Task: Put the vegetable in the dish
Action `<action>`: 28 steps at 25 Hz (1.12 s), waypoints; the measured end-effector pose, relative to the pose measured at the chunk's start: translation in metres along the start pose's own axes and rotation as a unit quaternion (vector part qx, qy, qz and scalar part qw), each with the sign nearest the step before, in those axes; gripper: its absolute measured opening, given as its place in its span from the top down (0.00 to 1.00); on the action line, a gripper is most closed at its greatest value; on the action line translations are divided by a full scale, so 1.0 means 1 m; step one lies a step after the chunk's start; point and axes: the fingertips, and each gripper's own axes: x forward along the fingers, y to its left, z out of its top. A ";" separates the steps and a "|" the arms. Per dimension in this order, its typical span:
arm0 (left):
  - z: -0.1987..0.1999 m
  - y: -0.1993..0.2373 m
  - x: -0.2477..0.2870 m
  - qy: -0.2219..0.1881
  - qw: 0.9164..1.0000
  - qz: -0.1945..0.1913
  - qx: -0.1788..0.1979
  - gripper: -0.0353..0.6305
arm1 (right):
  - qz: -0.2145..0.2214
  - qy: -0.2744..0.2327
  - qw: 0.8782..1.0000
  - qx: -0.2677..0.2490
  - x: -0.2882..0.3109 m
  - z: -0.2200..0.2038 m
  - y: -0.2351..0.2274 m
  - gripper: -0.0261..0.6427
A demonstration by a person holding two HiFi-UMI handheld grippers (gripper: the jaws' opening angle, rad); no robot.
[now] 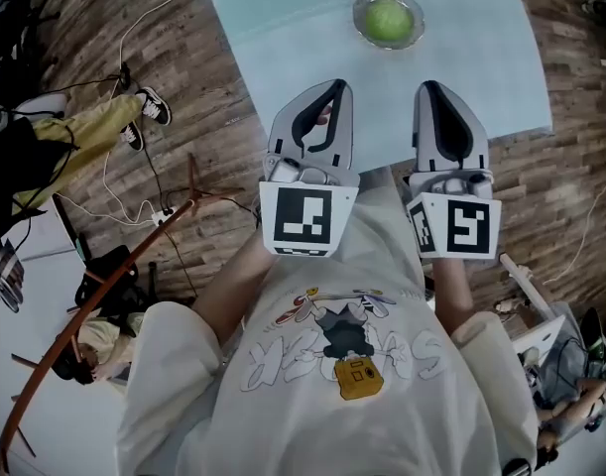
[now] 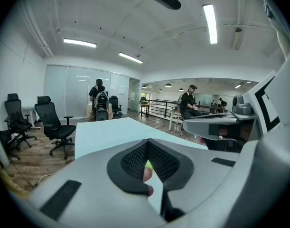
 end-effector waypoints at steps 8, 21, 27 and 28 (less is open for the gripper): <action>0.007 0.000 -0.064 -0.021 0.999 0.012 -0.031 0.94 | 0.012 -0.012 1.000 0.026 -0.044 0.016 0.031 0.92; 0.004 -0.002 -0.140 -0.054 0.999 0.007 0.005 0.94 | 0.064 -0.020 0.997 0.029 -0.095 0.019 0.093 0.92; 0.007 -0.027 -0.154 -0.060 0.998 -0.008 0.014 0.94 | 0.055 -0.022 0.998 0.014 -0.125 0.016 0.093 0.92; 0.007 -0.030 -0.155 -0.061 0.998 -0.013 0.014 0.94 | 0.050 -0.021 0.998 0.012 -0.129 0.015 0.093 0.92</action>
